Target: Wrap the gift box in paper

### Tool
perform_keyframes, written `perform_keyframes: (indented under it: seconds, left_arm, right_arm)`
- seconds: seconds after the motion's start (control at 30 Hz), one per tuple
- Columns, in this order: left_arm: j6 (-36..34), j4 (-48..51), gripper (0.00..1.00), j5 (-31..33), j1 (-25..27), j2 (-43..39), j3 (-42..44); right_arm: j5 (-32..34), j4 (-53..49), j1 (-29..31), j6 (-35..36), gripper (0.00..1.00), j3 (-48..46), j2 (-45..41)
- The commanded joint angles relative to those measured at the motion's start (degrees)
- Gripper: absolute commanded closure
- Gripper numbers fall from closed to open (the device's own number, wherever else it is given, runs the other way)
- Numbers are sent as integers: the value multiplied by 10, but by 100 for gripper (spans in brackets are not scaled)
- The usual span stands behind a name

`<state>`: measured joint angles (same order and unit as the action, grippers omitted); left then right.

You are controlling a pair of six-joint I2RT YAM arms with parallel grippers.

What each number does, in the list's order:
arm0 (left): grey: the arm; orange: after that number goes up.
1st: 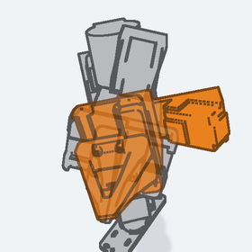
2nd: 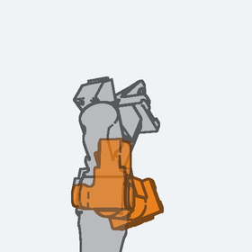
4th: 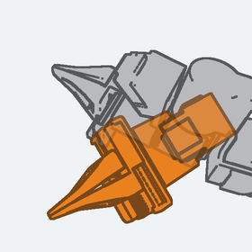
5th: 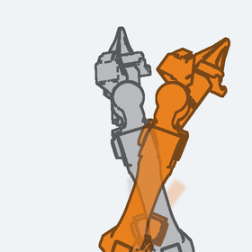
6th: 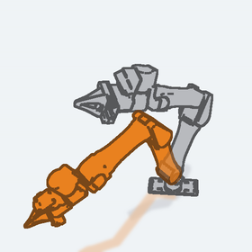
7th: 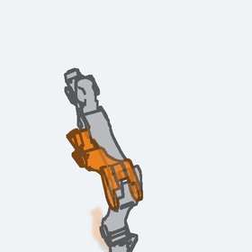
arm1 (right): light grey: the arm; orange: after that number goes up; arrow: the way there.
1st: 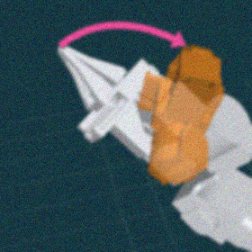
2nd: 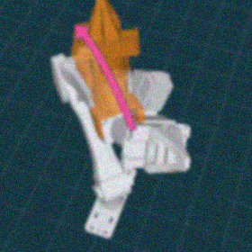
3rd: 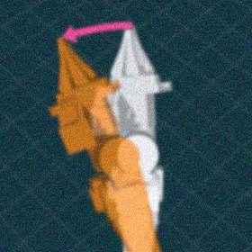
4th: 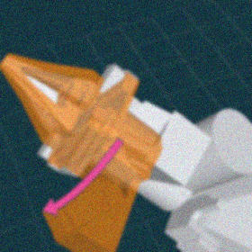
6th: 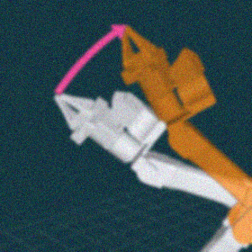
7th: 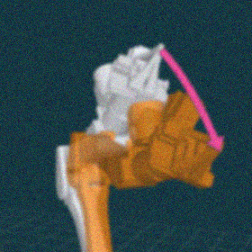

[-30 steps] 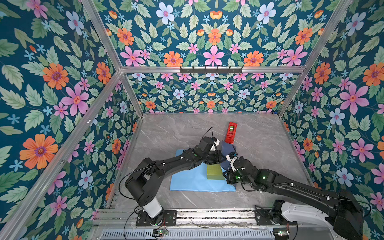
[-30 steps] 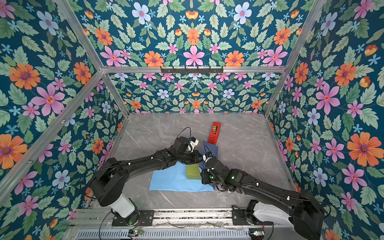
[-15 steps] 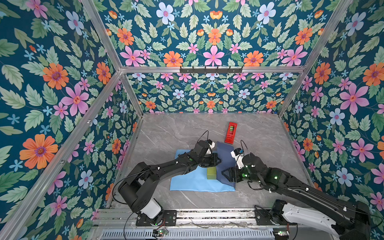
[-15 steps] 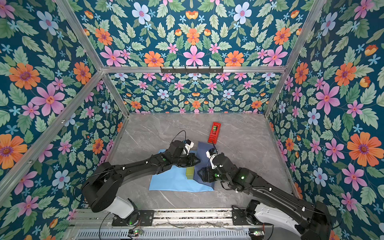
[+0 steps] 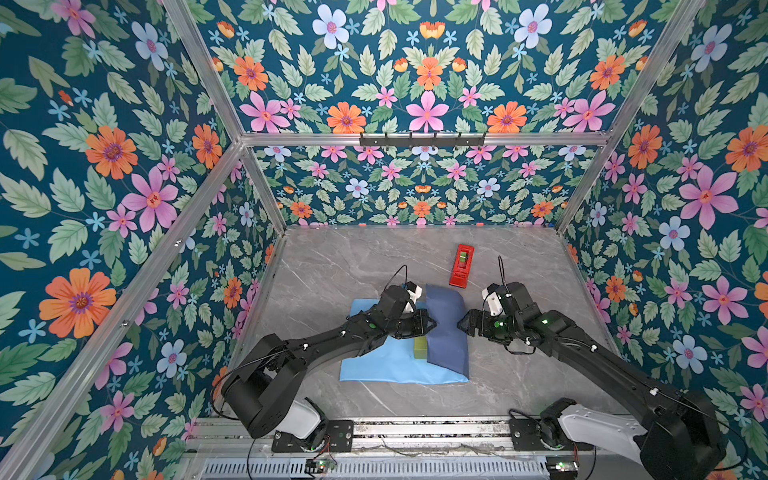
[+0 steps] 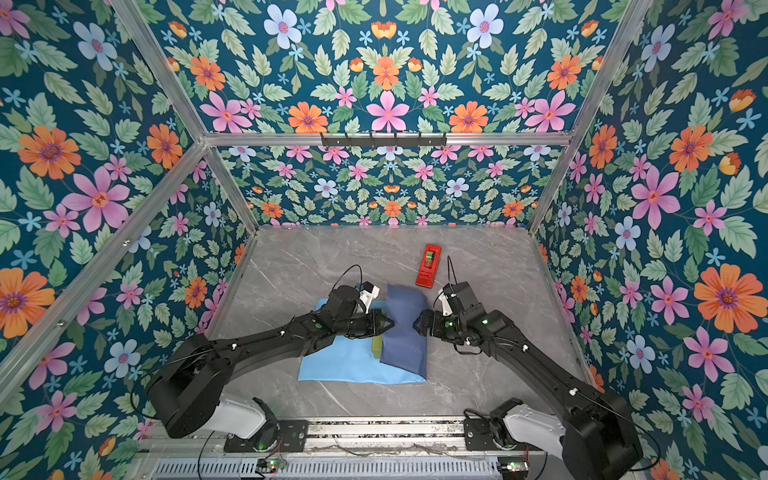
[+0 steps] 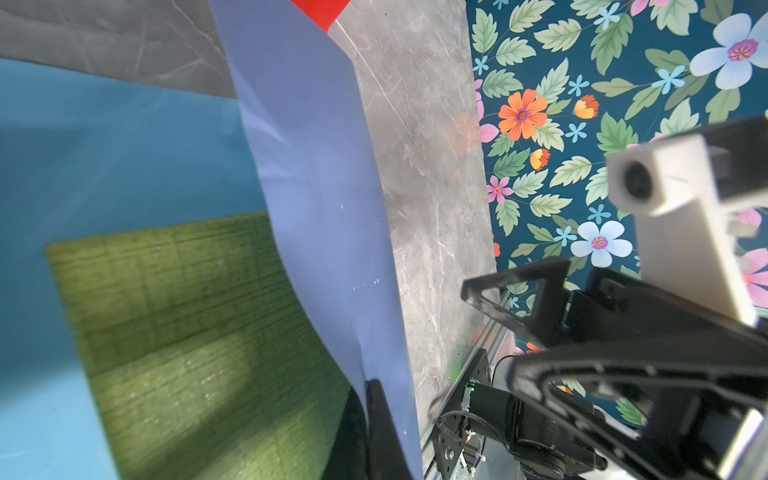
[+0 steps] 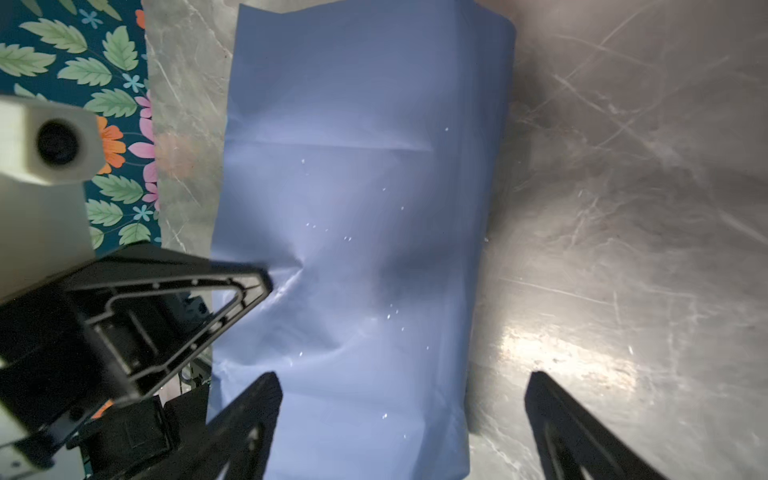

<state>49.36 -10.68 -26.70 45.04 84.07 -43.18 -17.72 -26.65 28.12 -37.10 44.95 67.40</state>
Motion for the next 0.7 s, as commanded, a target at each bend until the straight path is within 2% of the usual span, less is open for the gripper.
perform_keyframes:
  seconds: [0.0,0.67]
  left_arm:
    - [-2,-13,100,6,-2,-5,3]
    - [-5,-19,100,6,-21,-26,37]
  right_arm:
    - [-3,18,-1,0,6,11,34]
    - [-47,64,-3,20,5,46,150]
